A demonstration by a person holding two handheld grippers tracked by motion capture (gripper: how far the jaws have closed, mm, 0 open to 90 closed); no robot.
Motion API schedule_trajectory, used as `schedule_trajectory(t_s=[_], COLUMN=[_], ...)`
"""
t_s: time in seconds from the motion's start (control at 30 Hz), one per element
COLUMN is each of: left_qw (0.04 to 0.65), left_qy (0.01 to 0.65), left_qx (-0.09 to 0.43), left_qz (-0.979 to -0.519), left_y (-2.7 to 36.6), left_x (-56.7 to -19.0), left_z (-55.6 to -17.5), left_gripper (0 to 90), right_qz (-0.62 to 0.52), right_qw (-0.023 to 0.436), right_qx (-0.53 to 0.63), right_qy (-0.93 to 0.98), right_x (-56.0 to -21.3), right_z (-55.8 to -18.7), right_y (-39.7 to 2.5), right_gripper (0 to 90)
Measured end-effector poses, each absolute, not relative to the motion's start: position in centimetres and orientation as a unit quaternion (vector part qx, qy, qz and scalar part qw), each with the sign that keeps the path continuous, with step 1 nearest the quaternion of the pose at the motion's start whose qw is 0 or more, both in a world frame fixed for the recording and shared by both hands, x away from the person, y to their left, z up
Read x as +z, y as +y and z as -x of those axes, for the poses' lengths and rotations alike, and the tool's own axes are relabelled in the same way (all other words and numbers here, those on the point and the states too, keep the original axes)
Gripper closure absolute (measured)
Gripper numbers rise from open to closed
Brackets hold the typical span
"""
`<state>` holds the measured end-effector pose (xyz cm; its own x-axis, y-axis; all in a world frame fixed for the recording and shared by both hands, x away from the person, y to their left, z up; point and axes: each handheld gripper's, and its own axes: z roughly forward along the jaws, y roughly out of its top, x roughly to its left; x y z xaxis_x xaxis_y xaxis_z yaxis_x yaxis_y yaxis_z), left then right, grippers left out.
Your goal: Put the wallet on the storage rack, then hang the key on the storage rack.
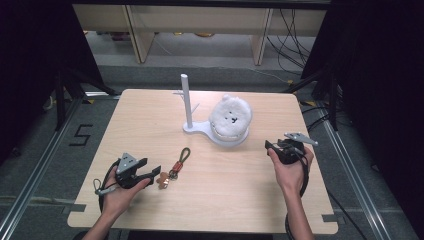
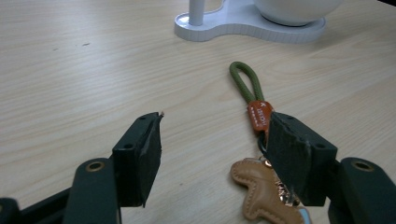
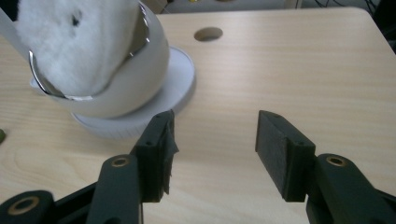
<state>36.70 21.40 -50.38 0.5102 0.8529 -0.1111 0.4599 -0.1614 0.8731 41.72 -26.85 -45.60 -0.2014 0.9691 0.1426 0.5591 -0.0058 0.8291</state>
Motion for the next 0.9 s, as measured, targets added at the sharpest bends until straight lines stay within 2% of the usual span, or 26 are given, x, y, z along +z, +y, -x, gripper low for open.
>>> schedule_trajectory(t_s=[0.27,0.33,0.4,0.47,0.5,0.57,0.63,0.77,0.8,0.9], left_qw=[0.454,0.452,0.448,0.442,0.423,0.415,0.382,0.368,0.343,0.319], left_qy=[0.443,0.438,0.442,0.440,0.430,0.427,0.416,0.416,0.415,0.410], left_qx=[0.188,0.183,0.179,0.175,0.165,0.162,0.132,0.093,0.067,0.056], left_qz=[-0.750,-0.755,-0.757,-0.762,-0.780,-0.787,-0.815,-0.826,-0.840,-0.853], left_y=[20.7,20.7,20.6,20.6,20.5,20.4,20.1,19.6,19.3,18.9], left_x=[-49.5,-49.0,-48.9,-48.6,-48.2,-48.0,-47.0,-46.2,-45.8,-45.4], left_z=[-37.4,-37.7,-37.8,-38.1,-38.4,-38.5,-39.2,-40.0,-40.7,-41.3], left_gripper=[36.2,36.3,36.2,36.7,37.1,37.4,39.7,42.3,42.4,43.0], right_qz=[-0.603,-0.622,-0.606,-0.604,-0.622,-0.623,-0.621,-0.622,-0.623,-0.621], right_qw=[0.238,0.217,0.229,0.220,0.212,0.212,0.206,0.202,0.195,0.193], right_qx=[0.413,0.408,0.404,0.403,0.399,0.396,0.398,0.389,0.386,0.378], right_qy=[0.640,0.632,0.646,0.651,0.639,0.641,0.642,0.649,0.652,0.658], right_x=[-47.2,-47.4,-47.6,-47.6,-47.5,-47.3,-47.1,-46.8,-46.7,-46.8], right_z=[-40.2,-39.7,-39.9,-39.9,-39.7,-39.6,-39.5,-39.3,-39.2,-39.2], right_y=[-28.7,-28.8,-29.1,-29.4,-29.0,-29.1,-29.2,-29.3,-29.3,-29.1], right_gripper=[48.3,48.2,48.2,48.3,48.4,48.9,51.1,52.8,53.5,53.9])
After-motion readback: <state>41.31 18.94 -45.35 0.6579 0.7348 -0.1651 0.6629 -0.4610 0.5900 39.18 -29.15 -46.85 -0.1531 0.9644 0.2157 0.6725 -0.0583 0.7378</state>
